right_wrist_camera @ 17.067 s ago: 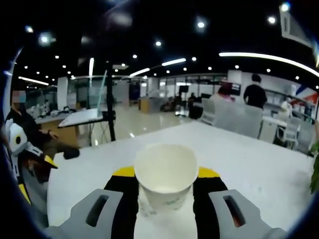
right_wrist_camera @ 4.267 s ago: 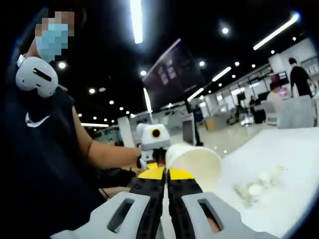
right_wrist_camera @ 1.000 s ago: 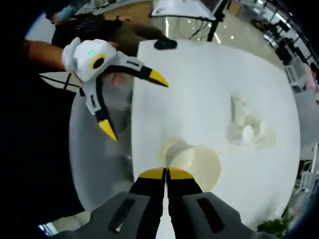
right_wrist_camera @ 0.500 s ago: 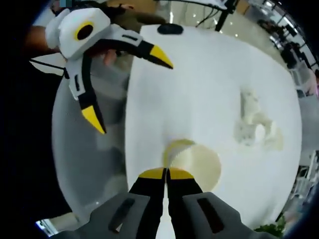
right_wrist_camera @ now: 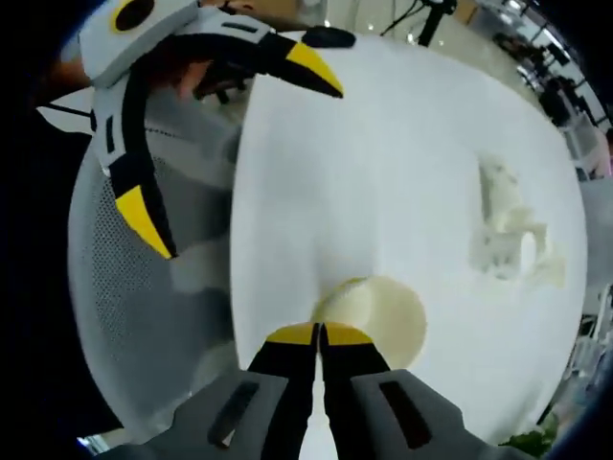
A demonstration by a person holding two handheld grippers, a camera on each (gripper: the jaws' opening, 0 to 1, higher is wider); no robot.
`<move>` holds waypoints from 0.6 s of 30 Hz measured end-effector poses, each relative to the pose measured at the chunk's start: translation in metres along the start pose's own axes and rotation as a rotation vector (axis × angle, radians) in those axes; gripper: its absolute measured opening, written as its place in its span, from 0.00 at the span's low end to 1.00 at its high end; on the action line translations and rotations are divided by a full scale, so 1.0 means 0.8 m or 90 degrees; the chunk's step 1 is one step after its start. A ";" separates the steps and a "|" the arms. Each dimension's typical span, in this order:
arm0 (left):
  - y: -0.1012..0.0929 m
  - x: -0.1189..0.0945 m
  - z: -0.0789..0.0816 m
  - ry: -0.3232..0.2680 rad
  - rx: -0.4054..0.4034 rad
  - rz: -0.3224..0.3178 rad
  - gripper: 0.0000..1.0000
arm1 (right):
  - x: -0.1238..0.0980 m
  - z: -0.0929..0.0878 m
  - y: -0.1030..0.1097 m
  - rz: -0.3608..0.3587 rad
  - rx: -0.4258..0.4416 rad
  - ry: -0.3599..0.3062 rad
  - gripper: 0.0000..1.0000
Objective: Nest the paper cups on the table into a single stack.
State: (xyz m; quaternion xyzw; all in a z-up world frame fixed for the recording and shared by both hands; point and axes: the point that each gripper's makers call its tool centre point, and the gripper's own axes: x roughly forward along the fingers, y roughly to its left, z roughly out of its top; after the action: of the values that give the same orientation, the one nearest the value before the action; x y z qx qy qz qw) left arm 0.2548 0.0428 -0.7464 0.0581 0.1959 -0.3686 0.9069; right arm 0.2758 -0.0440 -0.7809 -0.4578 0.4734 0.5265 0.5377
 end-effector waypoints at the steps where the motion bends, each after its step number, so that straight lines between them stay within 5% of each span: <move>1: 0.000 0.000 -0.001 0.001 0.000 0.000 0.92 | -0.002 0.007 -0.002 -0.003 0.007 -0.023 0.00; 7: -0.001 0.000 0.000 0.000 0.001 -0.001 0.92 | -0.002 0.006 -0.006 -0.023 -0.025 -0.034 0.00; 18: -0.001 0.000 -0.001 0.003 0.004 0.000 0.92 | -0.027 0.010 -0.020 -0.035 -0.017 -0.101 0.29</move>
State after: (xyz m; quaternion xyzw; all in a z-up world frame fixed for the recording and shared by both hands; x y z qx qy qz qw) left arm 0.2536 0.0424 -0.7474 0.0621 0.1968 -0.3693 0.9061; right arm 0.2924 -0.0392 -0.7586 -0.4345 0.4095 0.5528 0.5813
